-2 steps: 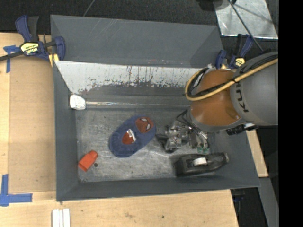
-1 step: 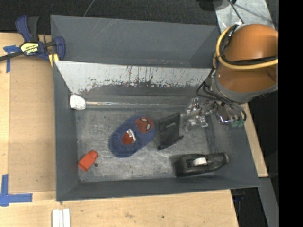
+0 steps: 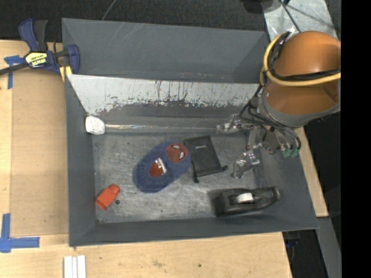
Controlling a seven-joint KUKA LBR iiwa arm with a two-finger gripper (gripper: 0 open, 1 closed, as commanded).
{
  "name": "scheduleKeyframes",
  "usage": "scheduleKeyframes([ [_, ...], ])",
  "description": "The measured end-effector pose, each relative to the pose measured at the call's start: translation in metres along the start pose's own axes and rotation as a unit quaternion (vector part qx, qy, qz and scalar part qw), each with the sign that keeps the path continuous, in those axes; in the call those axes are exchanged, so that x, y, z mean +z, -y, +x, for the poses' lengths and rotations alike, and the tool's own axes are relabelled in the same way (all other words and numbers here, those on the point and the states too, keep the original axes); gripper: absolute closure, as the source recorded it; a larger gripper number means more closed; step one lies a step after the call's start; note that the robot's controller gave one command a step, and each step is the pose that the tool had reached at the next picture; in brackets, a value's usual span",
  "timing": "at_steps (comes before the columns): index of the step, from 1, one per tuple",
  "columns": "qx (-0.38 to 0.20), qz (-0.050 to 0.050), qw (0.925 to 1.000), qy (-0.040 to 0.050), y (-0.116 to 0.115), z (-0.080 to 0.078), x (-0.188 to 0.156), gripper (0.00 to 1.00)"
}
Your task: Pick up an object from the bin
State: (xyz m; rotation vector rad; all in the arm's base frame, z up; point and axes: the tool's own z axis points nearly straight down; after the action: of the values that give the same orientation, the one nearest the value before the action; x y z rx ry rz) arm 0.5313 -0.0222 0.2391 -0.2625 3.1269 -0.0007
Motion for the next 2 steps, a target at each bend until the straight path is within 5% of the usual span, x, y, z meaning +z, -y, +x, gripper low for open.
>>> scheduleKeyframes([
  [1,0.107,0.0,0.9943,-0.0037,-0.01,-0.021,0.145,0.0],
  [2,0.218,-0.001,0.976,-0.0026,0.019,-0.06,0.166,0.0],
])
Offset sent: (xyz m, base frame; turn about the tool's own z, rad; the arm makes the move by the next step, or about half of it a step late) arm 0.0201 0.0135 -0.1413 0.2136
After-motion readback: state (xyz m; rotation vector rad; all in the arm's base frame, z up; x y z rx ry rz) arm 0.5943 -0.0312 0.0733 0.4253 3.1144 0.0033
